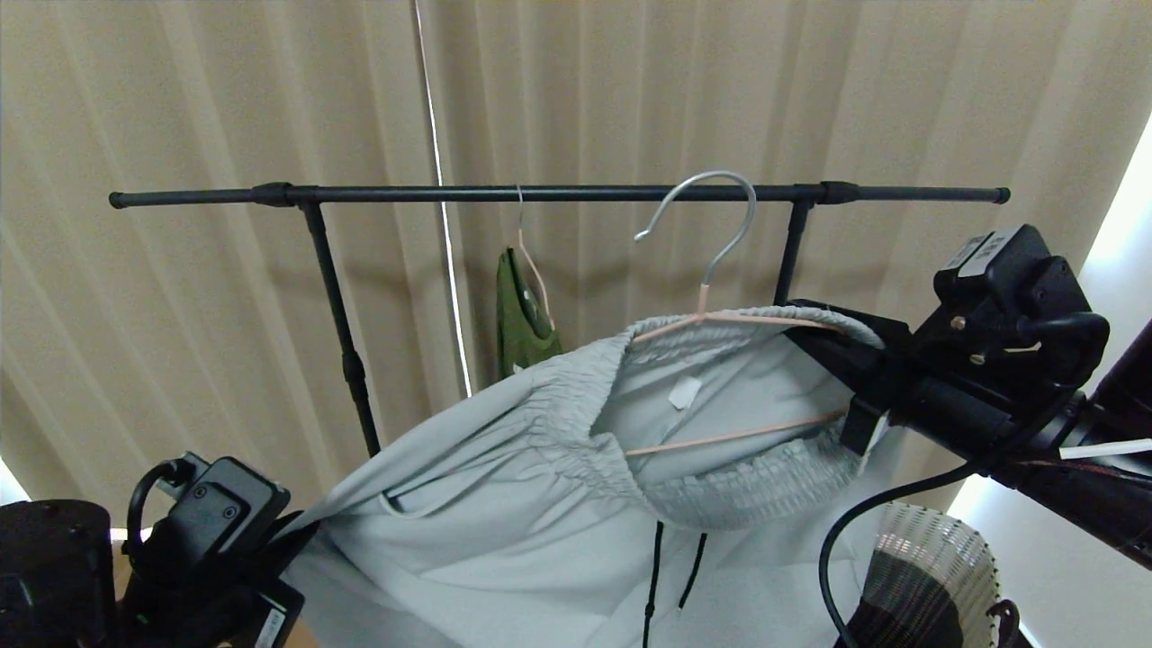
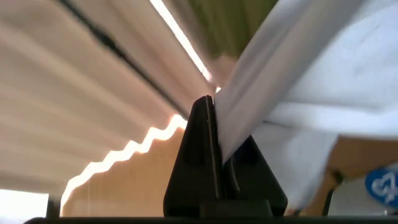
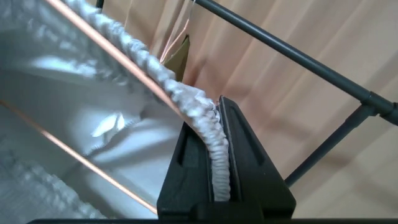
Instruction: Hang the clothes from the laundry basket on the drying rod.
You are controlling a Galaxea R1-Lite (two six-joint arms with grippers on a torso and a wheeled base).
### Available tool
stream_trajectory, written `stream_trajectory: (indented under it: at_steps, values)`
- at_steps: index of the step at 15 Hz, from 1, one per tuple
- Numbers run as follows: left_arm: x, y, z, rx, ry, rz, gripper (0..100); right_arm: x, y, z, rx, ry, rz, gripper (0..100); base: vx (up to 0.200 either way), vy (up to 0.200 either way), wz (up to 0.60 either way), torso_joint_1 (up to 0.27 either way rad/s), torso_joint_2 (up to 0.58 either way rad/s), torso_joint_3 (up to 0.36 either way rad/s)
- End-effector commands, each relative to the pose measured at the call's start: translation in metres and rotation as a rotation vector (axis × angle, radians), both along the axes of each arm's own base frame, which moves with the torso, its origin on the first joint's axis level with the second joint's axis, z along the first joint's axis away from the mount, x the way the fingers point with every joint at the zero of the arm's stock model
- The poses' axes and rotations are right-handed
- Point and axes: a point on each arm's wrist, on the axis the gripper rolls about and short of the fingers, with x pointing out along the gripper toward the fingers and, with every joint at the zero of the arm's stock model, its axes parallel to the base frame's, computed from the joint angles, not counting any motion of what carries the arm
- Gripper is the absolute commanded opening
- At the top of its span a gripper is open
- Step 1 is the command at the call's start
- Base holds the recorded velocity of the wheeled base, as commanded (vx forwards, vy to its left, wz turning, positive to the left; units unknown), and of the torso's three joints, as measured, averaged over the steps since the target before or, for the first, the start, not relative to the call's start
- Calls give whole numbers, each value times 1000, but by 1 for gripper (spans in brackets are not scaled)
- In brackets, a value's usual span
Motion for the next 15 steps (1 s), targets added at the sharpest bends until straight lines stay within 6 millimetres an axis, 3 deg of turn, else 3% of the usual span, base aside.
stream_trajectory:
  at_steps: [1, 6, 7, 9, 12, 15]
  values:
    - [-3, 8, -1, 2, -1, 43, 0, 1, 0, 0, 3, -1, -3, 0, 0, 0, 0, 0, 0, 0]
    - [-5, 8, 1, -5, -15, 43, 0, 2, 1, -3, 18, 24, -3, 0, 0, 0, 0, 0, 0, 0]
    - [-6, 7, 2, -9, -22, 31, 100, 3, 1, -4, 18, 25, -5, 0, 0, 0, 0, 0, 0, 0]
    - [-10, 6, 6, -18, -44, 12, 100, 5, -1, -4, 16, 29, -20, 0, 0, 0, 0, 0, 0, 0]
    - [-21, -2, 15, -55, -103, -74, 100, 15, -22, -8, -21, 81, -124, 0, 0, 0, 0, 0, 0, 0]
    - [-31, -4, 26, -92, -167, -124, 100, 20, -56, -15, -63, 182, -308, 0, 0, 0, 0, 0, 0, 0]
